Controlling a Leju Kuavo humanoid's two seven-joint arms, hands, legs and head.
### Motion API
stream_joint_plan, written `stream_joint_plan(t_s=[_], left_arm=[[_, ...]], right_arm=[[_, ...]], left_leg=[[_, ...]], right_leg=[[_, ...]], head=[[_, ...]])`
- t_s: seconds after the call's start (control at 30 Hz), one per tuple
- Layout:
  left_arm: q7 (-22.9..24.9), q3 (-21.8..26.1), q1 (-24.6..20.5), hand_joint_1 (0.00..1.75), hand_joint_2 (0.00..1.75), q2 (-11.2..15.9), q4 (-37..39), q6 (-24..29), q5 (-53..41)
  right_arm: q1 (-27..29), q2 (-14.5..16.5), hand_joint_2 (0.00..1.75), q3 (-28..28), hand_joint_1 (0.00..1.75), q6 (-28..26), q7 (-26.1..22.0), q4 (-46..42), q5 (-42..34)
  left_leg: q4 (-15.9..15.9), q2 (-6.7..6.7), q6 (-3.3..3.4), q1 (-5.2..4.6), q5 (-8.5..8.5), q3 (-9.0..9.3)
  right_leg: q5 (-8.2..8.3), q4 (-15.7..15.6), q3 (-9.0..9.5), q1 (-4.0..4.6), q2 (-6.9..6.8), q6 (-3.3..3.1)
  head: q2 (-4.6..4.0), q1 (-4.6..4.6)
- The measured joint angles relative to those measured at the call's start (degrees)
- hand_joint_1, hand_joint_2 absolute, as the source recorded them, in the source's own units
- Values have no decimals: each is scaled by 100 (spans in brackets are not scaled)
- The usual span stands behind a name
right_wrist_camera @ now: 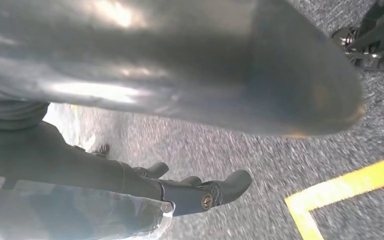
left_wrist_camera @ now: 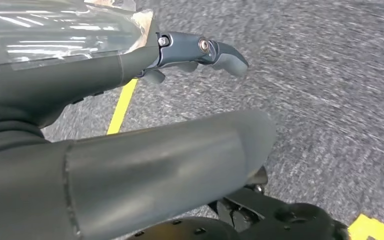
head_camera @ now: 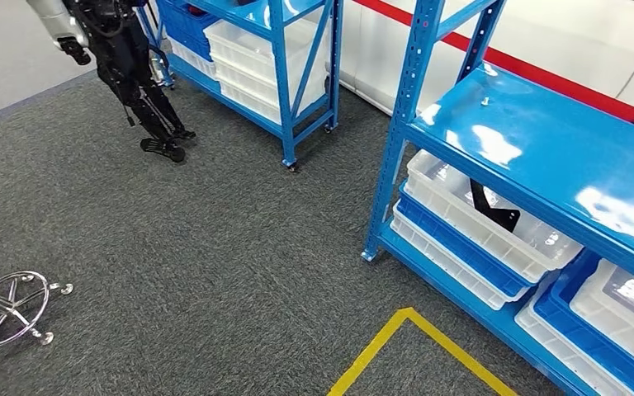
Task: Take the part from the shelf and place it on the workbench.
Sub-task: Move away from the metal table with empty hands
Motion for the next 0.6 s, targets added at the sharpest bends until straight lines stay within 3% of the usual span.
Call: stream_joint_plan(t_s=[0.07, 0.13, 0.17, 0.23, 0.3, 0.37, 0.43, 0.47, 0.5, 0.53, 0.6], left_arm=[[0, 0, 0, 0, 0, 1, 1, 1, 2], [9, 0, -3, 0, 0, 1, 3, 3, 2], [14, 0, -6, 0, 0, 0, 3, 5, 2], [17, 0, -22, 0, 0, -10, 1, 12, 3], [15, 1, -30, 0, 0, -14, -2, 19, 9], [13, 2, -19, 0, 0, -10, -1, 25, 13], [13, 2, -10, 0, 0, -11, 0, 27, 14], [13, 2, -10, 0, 0, -13, -1, 27, 15], [13, 2, -11, 0, 0, -17, -1, 27, 15], [13, 2, -12, 0, 0, -22, -2, 29, 15], [13, 2, -13, 0, 0, -21, -1, 35, 15]], right_arm=[[-4, 4, 0, 0, 0, 1, -5, 0, -2], [-13, 8, 0, 0, 0, -6, -18, 0, -3], [-8, 8, 0, 0, 0, -16, -28, 0, -3], [27, 10, 0, 1, 0, -45, -50, 1, -3], [36, 21, 0, 3, 0, -61, -64, 1, -2], [14, 31, 0, 3, 0, -65, -72, 0, -1], [7, 36, 0, 3, 0, -66, -74, 0, 0], [12, 38, 0, 3, 0, -66, -75, 1, 0], [18, 38, 0, 4, 0, -66, -75, 1, 1], [21, 35, 0, 4, 0, -66, -75, 2, 4], [7, 31, 0, 4, 0, -66, -75, -1, 9]], left_leg=[[-740, -218, 26, 20, 422, 301], [-1189, -420, 55, 27, 590, 478], [-1248, -439, 79, 11, 589, 498], [-1287, -294, 162, -15, 621, 521], [-1354, -141, 255, -13, 664, 550], [-1379, 26, 295, -25, 674, 555], [-1377, 196, 303, -38, 664, 551], [-1377, 272, 299, -37, 656, 553], [-1376, 339, 288, -30, 645, 562], [-1374, 401, 268, -24, 631, 578], [-1365, 514, 198, -45, 583, 623]], right_leg=[[-4, 14, 10, 15, 148, 17], [-1, 26, -26, 37, 274, 72], [6, 23, -60, 39, 335, 115], [16, 24, -118, 16, 384, 196], [-122, 294, -262, 28, 143, 212], [-430, 968, -604, 39, -161, 168], [-630, 1562, -901, 20, -257, 175], [-607, 1588, -905, 6, -283, 215], [-506, 1384, -788, -10, -319, 273], [-358, 991, -568, -25, -398, 334], [-121, 258, -154, -21, -653, 373]], head=[[1, -3], [1, 2], [1, 4], [0, 4], [1, 29], [1, 56], [1, 60], [1, 61], [1, 62], [1, 63], [1, 69]])
